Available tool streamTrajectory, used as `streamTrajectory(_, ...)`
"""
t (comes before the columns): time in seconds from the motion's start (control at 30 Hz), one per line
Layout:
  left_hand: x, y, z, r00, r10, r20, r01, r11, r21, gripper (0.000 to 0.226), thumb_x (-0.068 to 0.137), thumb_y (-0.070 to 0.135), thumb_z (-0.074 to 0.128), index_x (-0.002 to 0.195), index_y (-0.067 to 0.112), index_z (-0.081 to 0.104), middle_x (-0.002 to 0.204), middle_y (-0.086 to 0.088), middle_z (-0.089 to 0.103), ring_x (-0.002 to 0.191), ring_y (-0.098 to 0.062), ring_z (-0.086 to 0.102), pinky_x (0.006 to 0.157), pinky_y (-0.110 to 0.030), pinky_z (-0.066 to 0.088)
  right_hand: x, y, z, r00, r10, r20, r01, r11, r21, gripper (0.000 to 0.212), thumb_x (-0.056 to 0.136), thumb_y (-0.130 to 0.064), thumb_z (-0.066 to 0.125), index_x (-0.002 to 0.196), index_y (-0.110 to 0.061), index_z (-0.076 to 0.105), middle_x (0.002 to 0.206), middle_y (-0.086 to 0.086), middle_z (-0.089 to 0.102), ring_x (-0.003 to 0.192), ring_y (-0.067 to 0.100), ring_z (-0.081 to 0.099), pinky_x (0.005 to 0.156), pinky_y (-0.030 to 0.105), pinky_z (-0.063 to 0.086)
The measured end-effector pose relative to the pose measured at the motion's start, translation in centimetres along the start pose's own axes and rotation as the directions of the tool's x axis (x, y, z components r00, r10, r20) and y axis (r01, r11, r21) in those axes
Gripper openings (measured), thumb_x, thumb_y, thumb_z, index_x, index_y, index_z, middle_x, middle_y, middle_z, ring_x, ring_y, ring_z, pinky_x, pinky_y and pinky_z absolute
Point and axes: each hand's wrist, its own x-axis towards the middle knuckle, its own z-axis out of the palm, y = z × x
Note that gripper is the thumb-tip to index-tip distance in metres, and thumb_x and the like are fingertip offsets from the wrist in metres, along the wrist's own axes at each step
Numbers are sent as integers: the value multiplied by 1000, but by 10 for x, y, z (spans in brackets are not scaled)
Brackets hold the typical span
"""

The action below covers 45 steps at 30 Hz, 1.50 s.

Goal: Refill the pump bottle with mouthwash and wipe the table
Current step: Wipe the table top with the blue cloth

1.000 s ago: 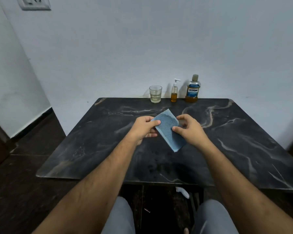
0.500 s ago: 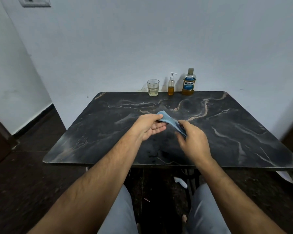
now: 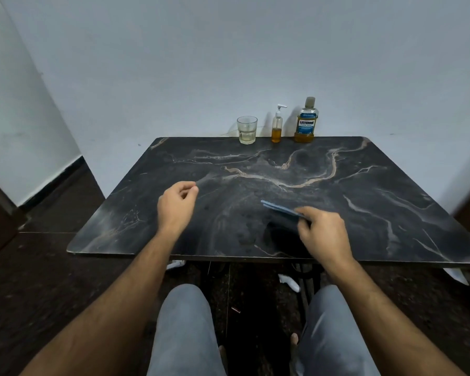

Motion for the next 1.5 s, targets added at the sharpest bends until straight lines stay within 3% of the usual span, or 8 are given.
streamTrajectory(0.17, -1, -22, -8, 997, 75, -20, -71, 984, 163, 23, 92, 30, 62, 109, 20, 74, 101, 5, 74, 92, -8, 64, 85, -25, 46, -17, -2, 11, 942, -17, 334, 65, 989, -131, 17, 79, -26, 60, 91, -25, 72, 95, -8, 68, 95, 21, 64, 67, 32, 48)
streamTrajectory(0.23, 1, -28, -9, 997, 78, -10, -74, 974, 216, 24, 93, 32, 61, 110, 21, 73, 103, 5, 74, 87, -9, 62, 82, -26, 44, -12, 1, 17, 906, -36, 421, 121, 977, -177, 19, 81, -39, 64, 94, -26, 70, 120, -8, 64, 123, 22, 53, 88, 35, 48)
streamTrajectory(0.33, 3, -37, -12, 996, 94, 11, -93, 959, 269, 27, 94, 32, 60, 114, 19, 72, 110, 3, 73, 93, -16, 64, 85, -30, 45, -9, 7, 26, 817, -10, 577, 131, 977, -169, 58, 82, -65, 57, 127, -28, 55, 163, 1, 23, 153, 22, 9, 121, 47, 13)
streamTrajectory(0.43, 8, -49, -11, 994, 97, 53, -109, 943, 314, 35, 96, 34, 59, 124, 16, 68, 132, -4, 65, 129, -22, 53, 105, -39, 41, -20, 6, 35, 762, -59, 644, 249, 946, -207, 105, 71, -92, 0, 157, -33, 12, 167, 1, -3, 153, 20, -9, 123, 44, 0)
streamTrajectory(0.5, 11, -57, -8, 991, 69, 117, -108, 923, 369, 44, 98, 39, 55, 134, 15, 61, 145, -7, 54, 144, -26, 37, 116, -46, 29, -23, 6, 41, 779, -67, 624, 278, 928, -247, 108, 66, -87, -21, 157, -36, 7, 166, 0, -7, 152, 19, -12, 124, 42, 0)
streamTrajectory(0.7, 10, -71, 2, 972, -13, 233, -107, 861, 496, 58, 103, 47, 36, 150, 12, 40, 161, -13, 27, 152, -30, 13, 122, -49, 11, -23, -17, 53, 767, -105, 633, 303, 929, -213, 107, 66, -81, -30, 156, -38, 10, 166, -3, -10, 152, 21, -12, 123, 43, -1)
streamTrajectory(1.27, 9, -72, 3, 984, -44, 173, -33, 908, 418, 49, 107, 32, 33, 151, 10, 37, 160, -8, 32, 152, -23, 16, 124, -41, 9, 33, -60, 110, 686, -151, 712, 386, 905, -180, 56, 103, -53, 15, 157, -36, 7, 166, -3, -10, 152, 22, -14, 122, 50, -3)
streamTrajectory(1.5, 8, -72, 1, 987, -47, 153, -12, 931, 364, 48, 107, 31, 32, 148, 9, 41, 158, -8, 37, 151, -23, 20, 124, -40, 9, 19, -48, 91, 705, -108, 700, 315, 933, -173, 64, 98, -57, 4, 157, -34, 8, 166, -2, -10, 153, 21, -10, 123, 41, 0)
